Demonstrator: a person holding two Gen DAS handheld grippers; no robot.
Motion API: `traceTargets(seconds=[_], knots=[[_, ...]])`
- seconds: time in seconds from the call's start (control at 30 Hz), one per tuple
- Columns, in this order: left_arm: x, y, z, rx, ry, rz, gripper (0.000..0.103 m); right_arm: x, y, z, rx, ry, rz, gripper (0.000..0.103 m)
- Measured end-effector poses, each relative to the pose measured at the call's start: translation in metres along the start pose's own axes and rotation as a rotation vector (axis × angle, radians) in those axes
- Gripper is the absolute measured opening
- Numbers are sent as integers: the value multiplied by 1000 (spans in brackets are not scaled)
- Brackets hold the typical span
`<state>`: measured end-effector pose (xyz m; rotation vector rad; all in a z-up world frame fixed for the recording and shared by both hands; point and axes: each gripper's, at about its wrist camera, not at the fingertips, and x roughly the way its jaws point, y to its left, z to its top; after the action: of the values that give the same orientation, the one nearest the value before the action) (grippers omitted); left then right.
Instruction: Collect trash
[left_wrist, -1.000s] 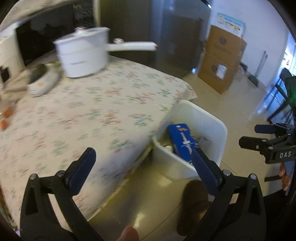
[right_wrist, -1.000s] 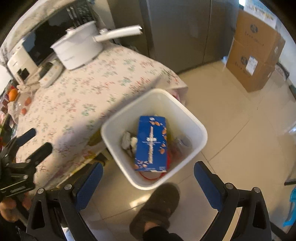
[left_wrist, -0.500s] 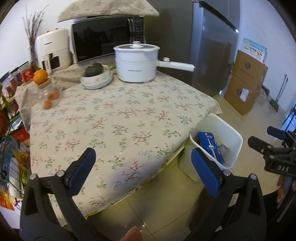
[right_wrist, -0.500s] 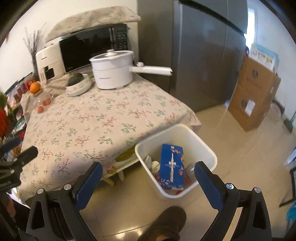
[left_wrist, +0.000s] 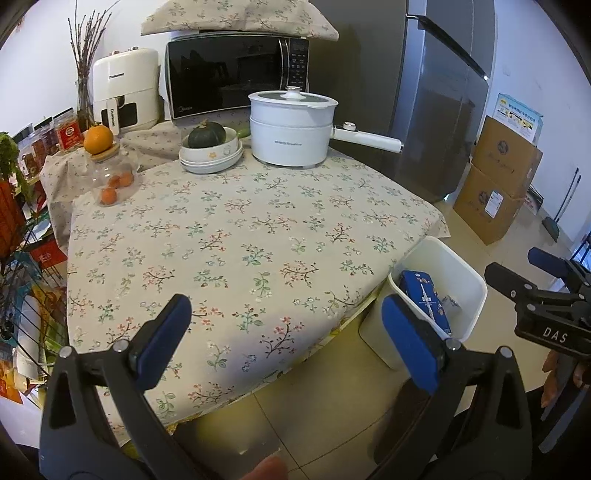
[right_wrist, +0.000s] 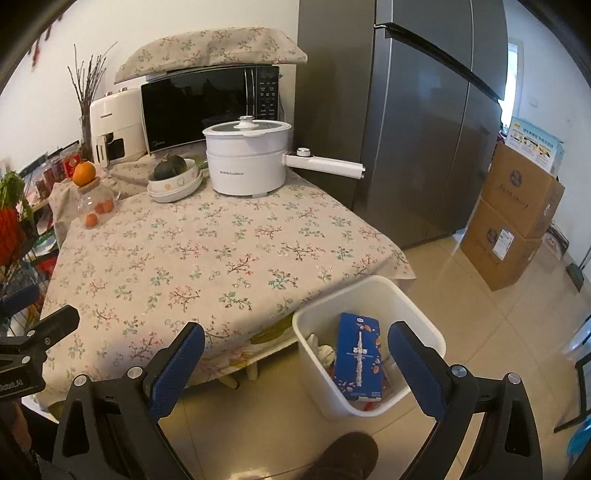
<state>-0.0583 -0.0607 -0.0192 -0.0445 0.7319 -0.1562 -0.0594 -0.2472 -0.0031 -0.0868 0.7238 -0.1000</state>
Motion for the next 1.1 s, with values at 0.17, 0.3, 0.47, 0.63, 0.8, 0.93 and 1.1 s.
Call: traceTargets(seconds=[0.17,0.3,0.47,0.63,0.8,0.93,1.1], knots=[[-2,1,0,-5,-9,3,102,1,0,-2,2,1,-2,100],[-3,0,-1,-5,-8,4,102,1,0,-2,2,1,-4,100],[-3,1,-1,-4,-8,7,102,1,0,-3,8,1,-2,100],[-3,1,-2,-12,-14,18,102,0,-2,-2,9,-2,-2,100],[-3,4,0,-23,-11,39,102,0,-2,1,19,-7,-1,101],[-4,4,2,-26,-15,43,102,-2,1,3,21,-19,-1,101],[-5,4,2,-27,-17,49,102,-2,3,4,21,-20,2,101]])
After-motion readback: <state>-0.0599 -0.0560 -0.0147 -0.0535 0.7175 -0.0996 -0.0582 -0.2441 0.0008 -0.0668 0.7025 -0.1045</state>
